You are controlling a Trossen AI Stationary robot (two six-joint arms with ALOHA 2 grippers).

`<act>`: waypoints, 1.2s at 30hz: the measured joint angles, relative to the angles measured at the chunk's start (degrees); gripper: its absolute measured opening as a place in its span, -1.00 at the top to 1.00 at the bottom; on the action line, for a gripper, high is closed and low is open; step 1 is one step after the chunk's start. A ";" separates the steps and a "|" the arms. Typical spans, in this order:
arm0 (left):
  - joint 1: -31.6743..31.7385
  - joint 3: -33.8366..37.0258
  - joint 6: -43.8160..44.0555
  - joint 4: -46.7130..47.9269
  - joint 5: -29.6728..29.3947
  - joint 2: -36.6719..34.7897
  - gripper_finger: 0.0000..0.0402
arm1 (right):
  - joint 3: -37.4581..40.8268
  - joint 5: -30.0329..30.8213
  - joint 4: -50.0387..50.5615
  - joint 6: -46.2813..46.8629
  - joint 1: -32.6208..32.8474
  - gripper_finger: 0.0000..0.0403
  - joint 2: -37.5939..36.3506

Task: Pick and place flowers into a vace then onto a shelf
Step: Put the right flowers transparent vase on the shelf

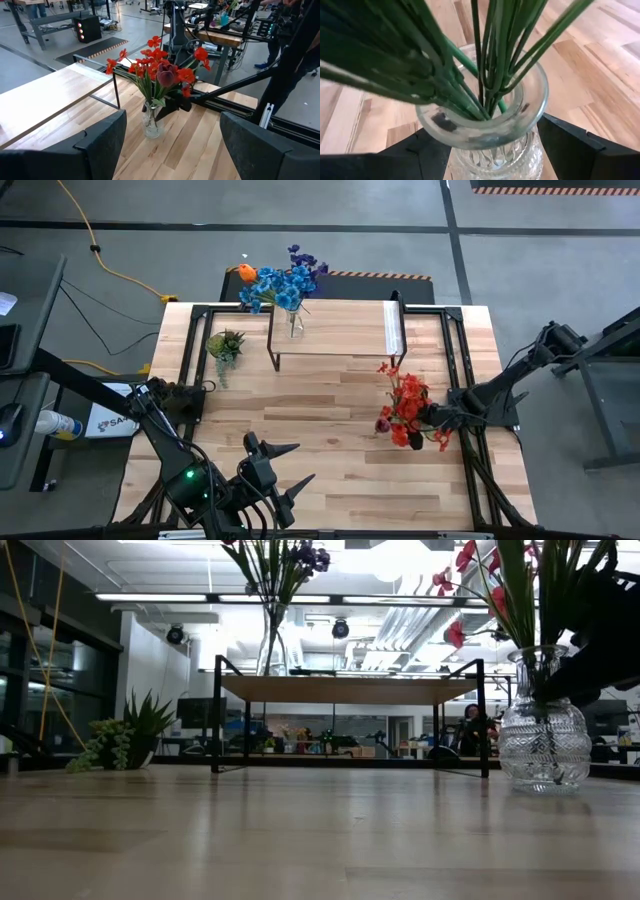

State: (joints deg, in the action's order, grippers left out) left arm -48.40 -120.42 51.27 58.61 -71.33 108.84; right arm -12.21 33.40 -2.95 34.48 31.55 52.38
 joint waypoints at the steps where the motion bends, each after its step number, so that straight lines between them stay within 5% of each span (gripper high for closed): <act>1: 0.00 0.00 0.00 -0.02 0.00 0.00 -0.76 | 0.00 0.45 -0.49 -0.05 0.00 -0.36 0.00; 13: 0.00 0.00 0.00 0.00 0.00 0.00 -0.76 | 0.00 2.72 -2.11 -0.94 -0.02 -0.32 -0.02; 23: 0.00 0.00 0.00 0.00 0.00 0.00 -0.76 | -0.02 4.11 -2.47 -1.09 -0.04 0.23 -0.11; 36: 0.00 0.00 0.00 0.02 0.00 0.00 -0.76 | -0.80 5.49 -2.46 -1.89 -0.04 0.23 0.02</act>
State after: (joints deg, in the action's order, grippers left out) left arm -48.40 -120.42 51.27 58.63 -71.33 108.84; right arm -13.01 38.89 -5.41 32.59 31.51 52.40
